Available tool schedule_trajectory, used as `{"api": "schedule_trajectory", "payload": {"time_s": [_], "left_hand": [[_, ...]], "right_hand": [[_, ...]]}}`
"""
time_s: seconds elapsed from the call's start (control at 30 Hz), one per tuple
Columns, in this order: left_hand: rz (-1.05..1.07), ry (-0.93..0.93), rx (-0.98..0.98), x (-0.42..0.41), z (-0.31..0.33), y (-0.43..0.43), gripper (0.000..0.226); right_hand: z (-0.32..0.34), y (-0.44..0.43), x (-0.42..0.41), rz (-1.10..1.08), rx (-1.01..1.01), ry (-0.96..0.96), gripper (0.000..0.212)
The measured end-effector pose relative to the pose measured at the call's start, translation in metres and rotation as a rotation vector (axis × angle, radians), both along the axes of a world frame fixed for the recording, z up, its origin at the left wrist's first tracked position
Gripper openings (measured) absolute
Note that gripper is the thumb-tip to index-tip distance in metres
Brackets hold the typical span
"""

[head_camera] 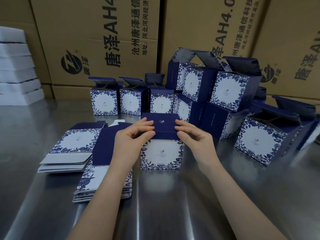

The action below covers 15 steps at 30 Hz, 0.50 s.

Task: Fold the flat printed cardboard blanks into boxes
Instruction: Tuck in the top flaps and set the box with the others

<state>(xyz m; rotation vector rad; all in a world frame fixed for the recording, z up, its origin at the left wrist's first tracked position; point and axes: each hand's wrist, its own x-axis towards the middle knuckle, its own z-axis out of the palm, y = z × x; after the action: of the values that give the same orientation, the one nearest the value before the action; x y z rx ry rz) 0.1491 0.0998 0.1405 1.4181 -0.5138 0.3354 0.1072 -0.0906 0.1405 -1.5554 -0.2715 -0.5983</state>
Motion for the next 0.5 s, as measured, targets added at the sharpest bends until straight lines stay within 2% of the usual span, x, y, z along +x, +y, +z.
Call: {"api": "schedule_trajectory", "payload": {"time_s": [0.2,0.4,0.5], "left_hand": [[0.044,-0.020,-0.017,0.0005,-0.0001,-0.0046,0.024],[-0.080,0.008,-0.028,0.0001,-0.0001,0.0029,0.025],[-0.050,0.001,-0.024,0.0003,0.0001,0.0013,0.026]], "right_hand": [[-0.0012,0.0048,0.0027,-0.059,0.041,-0.015,0.030],[-0.0010,0.0006,-0.0016,0.016,0.016,-0.006,0.031],[-0.0013,0.0006,-0.0024,0.041,0.039,0.001,0.032]]}}
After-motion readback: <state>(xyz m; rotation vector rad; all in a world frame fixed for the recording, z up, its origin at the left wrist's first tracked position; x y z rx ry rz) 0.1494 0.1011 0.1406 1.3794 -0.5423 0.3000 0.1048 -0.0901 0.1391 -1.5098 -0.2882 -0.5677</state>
